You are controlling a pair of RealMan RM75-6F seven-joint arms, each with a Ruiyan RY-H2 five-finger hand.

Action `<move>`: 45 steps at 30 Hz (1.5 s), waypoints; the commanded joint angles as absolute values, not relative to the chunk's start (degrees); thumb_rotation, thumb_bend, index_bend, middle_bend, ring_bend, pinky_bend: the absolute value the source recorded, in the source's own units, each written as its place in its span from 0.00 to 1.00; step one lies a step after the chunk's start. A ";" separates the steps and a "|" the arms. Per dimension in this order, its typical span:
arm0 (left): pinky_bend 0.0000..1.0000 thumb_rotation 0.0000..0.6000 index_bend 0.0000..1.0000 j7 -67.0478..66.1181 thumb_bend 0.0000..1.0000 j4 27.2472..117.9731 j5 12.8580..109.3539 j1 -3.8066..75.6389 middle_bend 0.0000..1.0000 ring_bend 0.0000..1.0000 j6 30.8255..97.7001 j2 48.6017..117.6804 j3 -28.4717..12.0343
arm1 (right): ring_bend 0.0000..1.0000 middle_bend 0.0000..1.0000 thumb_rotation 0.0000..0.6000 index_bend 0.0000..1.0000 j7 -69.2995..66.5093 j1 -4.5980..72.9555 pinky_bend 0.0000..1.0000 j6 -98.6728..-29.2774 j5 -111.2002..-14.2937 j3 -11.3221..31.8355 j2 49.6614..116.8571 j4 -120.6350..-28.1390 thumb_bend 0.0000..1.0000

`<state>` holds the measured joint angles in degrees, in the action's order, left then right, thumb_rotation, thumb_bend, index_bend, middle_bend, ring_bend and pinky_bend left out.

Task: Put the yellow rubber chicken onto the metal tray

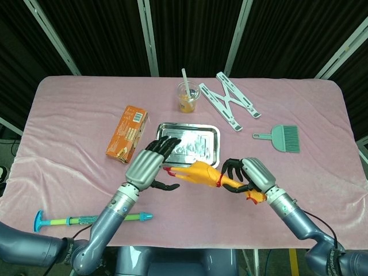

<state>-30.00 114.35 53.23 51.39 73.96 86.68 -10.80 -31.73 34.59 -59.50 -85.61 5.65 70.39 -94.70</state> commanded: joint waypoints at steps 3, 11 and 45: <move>0.12 0.95 0.00 -23.62 0.00 117.58 64.37 44.05 0.05 0.00 79.15 80.32 -5.28 | 0.75 0.68 1.00 0.84 -34.84 36.65 0.85 -57.00 -83.09 7.94 73.54 -89.14 0.51; 0.12 0.95 0.00 -18.93 0.00 116.38 75.25 36.65 0.06 0.00 83.20 74.82 1.50 | 0.75 0.68 1.00 0.84 -38.83 40.71 0.85 -52.17 -81.04 10.46 78.52 -81.56 0.51; 0.12 0.96 0.00 -11.03 0.00 110.67 78.54 24.94 0.07 0.00 81.59 71.60 1.70 | 0.32 0.43 1.00 0.35 -47.13 50.83 0.38 -40.19 -78.56 12.68 95.12 -53.35 0.49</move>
